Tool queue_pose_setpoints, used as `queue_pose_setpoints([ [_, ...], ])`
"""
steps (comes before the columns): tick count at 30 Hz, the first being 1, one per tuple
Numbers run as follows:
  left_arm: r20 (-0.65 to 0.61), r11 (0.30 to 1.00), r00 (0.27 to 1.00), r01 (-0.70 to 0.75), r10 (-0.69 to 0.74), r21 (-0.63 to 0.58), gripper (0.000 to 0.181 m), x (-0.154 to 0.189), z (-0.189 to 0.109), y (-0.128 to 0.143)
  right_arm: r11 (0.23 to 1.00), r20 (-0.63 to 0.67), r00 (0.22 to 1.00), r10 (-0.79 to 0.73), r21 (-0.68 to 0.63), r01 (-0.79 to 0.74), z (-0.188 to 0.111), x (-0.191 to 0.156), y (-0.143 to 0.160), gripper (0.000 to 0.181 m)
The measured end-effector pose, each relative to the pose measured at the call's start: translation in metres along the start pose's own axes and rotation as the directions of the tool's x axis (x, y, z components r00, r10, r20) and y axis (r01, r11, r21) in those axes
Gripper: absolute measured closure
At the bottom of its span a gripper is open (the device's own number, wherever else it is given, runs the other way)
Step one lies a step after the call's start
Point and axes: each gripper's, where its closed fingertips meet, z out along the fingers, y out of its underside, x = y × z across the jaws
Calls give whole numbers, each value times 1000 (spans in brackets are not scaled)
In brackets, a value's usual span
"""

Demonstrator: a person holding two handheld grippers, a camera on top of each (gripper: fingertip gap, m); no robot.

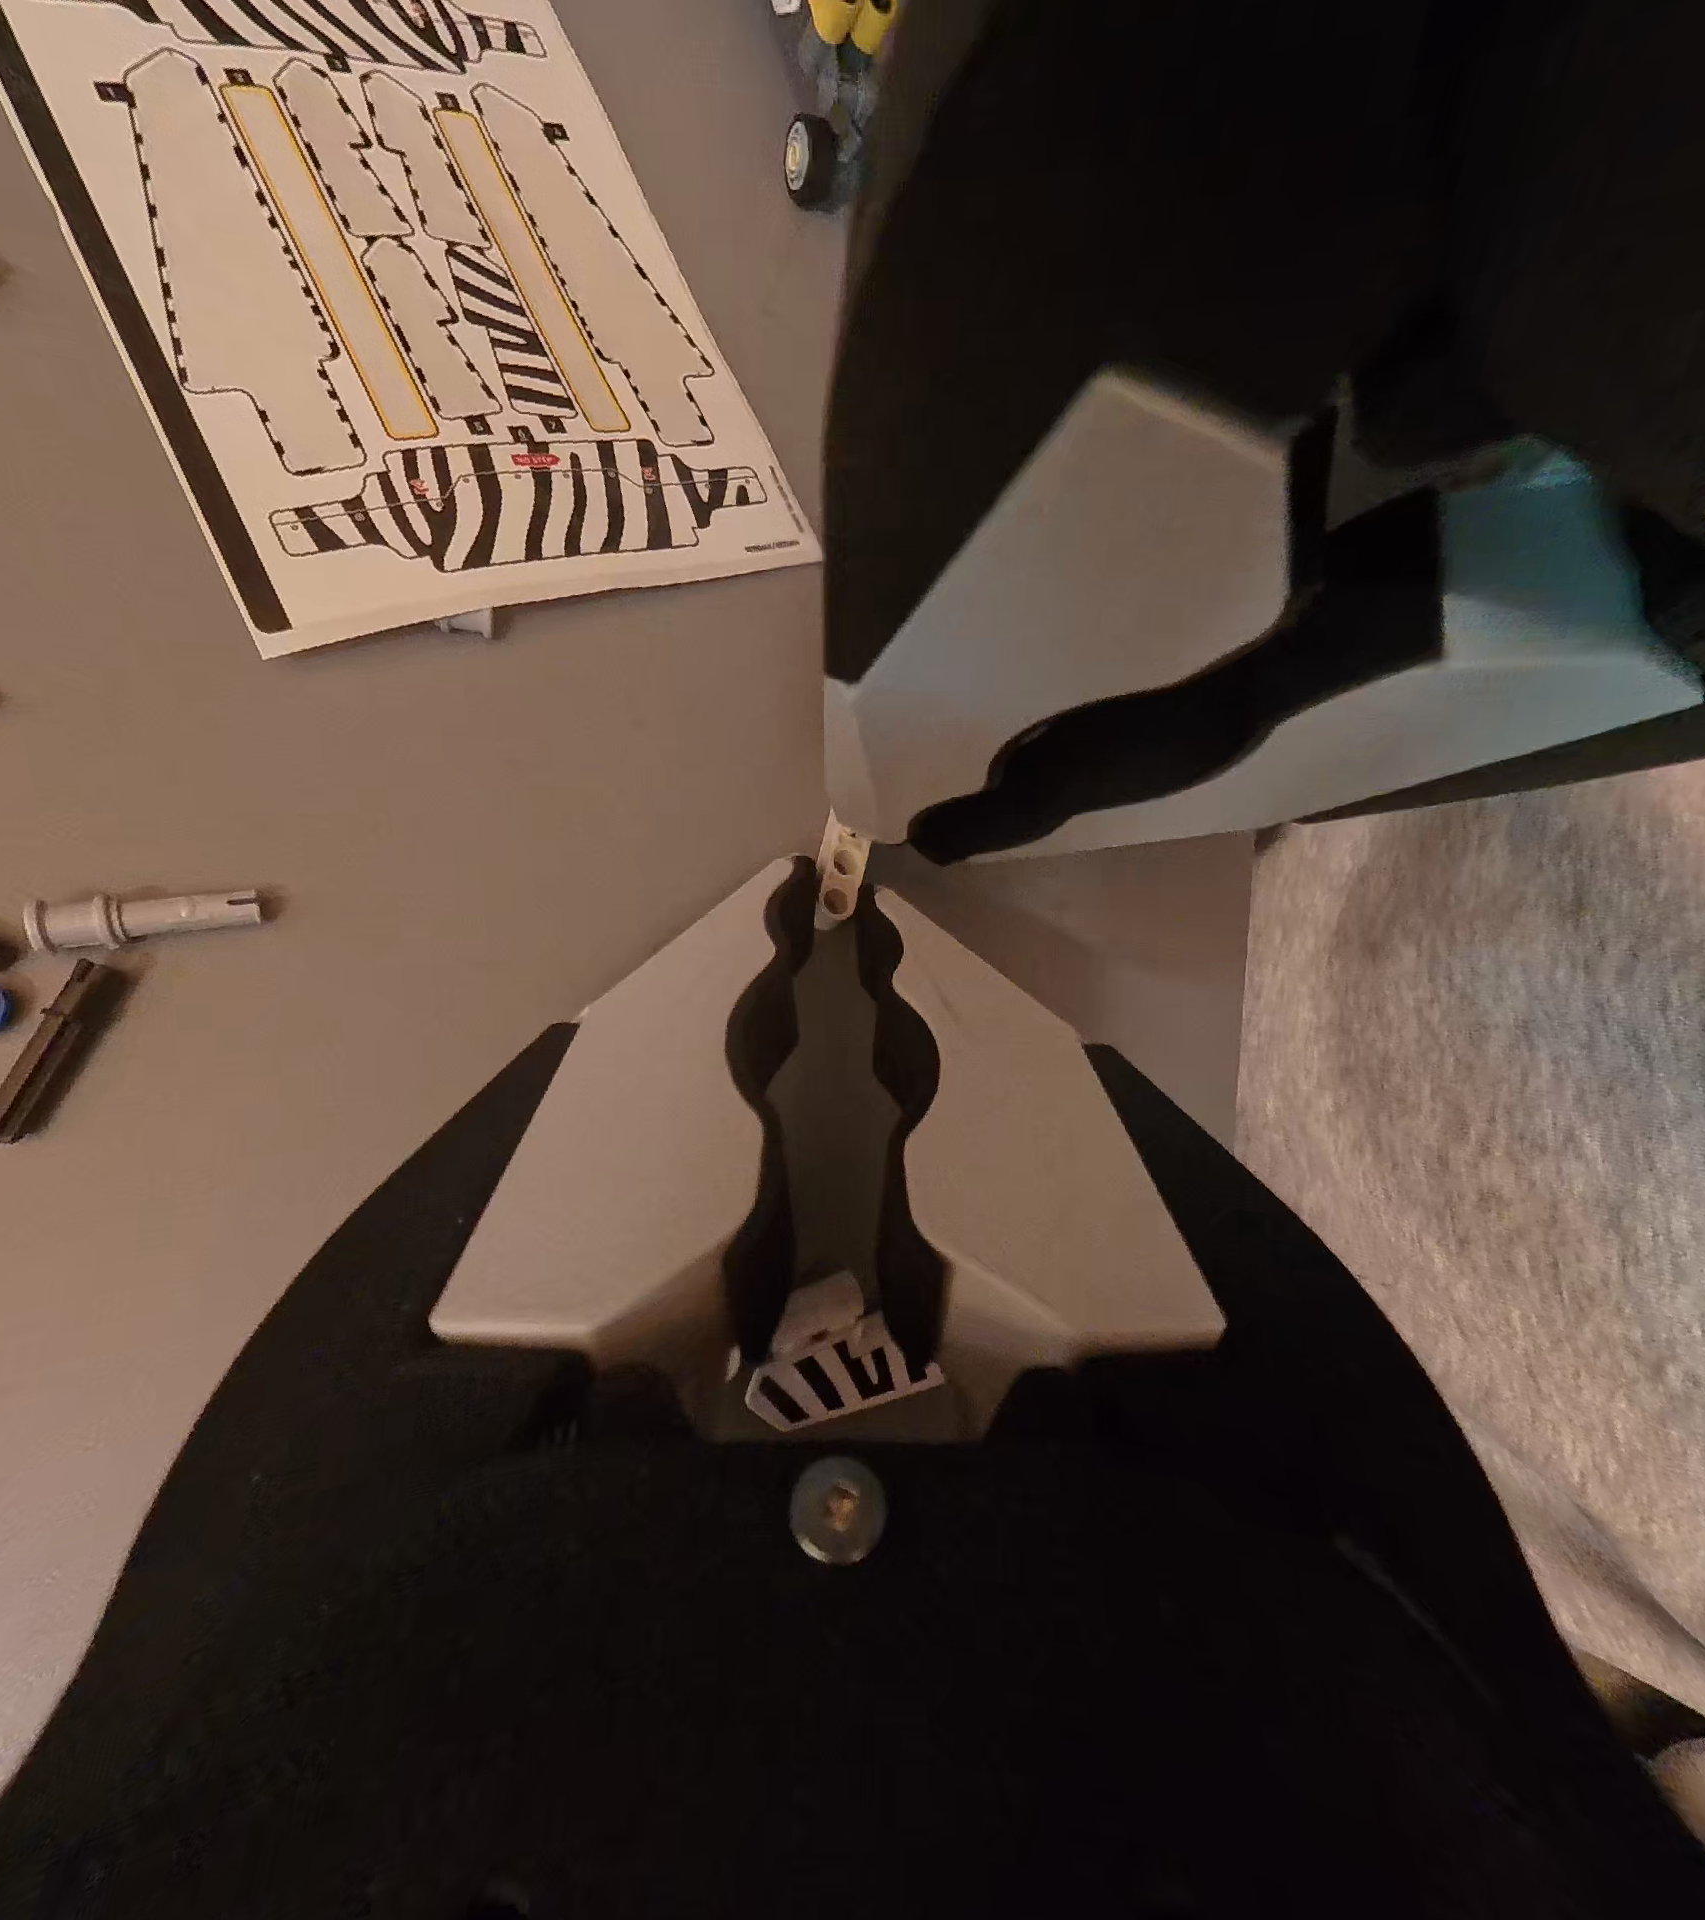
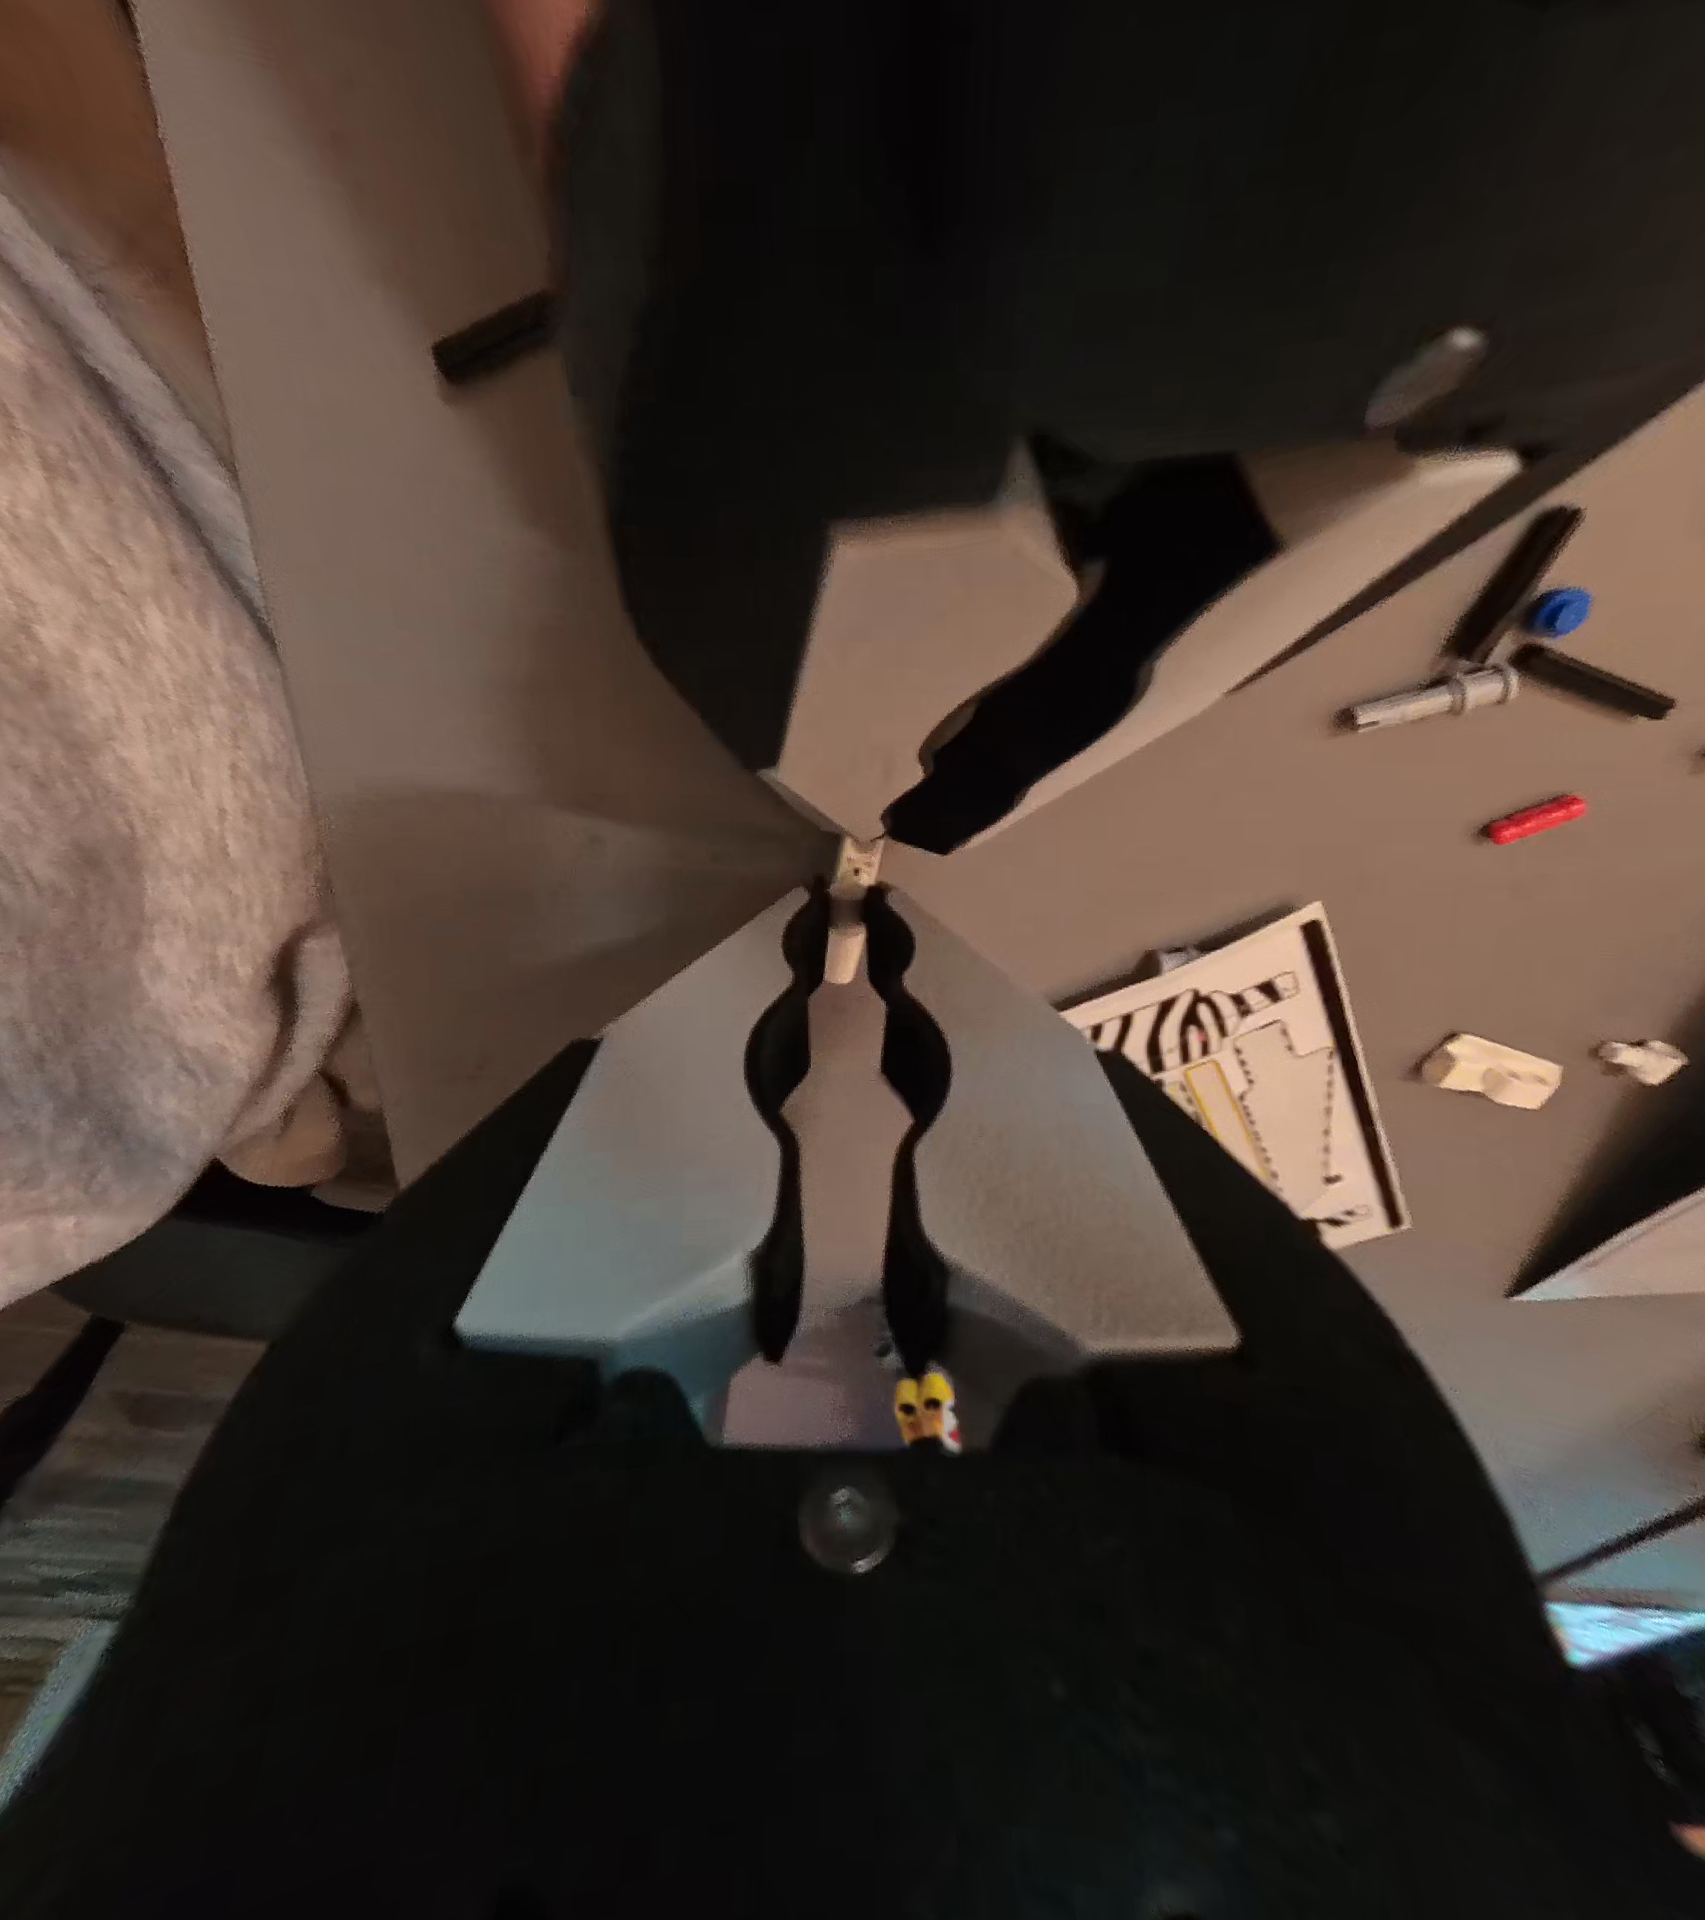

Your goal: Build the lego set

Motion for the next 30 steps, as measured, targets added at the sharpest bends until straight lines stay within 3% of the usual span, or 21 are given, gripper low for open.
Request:
queue_pose_setpoints([
  [5, -1, 1000, 1000, 5, -5, 1, 175, 0, 0, 0, 998, 47, 998, 50, 23, -51, 0, 0, 0, 176],
  [18, -4, 1000, 1000, 8, -8, -3, 174, 0, 0, 0, 999, -6, 1000, 22, 36, -22, 5, 0, -7, 176],
  [22, -33, 999, 999, 36, -36, 8, 175, 0, -1, -1, 984, 21, 997, 78, 158, -80, -2, 0, -6, 175],
  [26, -87, 997, 995, 62, -57, 50, 161, 4, -6, -6, 893, 35, 976, 213, 400, -209, -29, 6, -11, 175],
  [30, -169, 965, 985, 63, -19, 255, 151, 11, -30, -29, 681, 91, 928, 361, 653, -330, -65, 11, -13, 175],
])
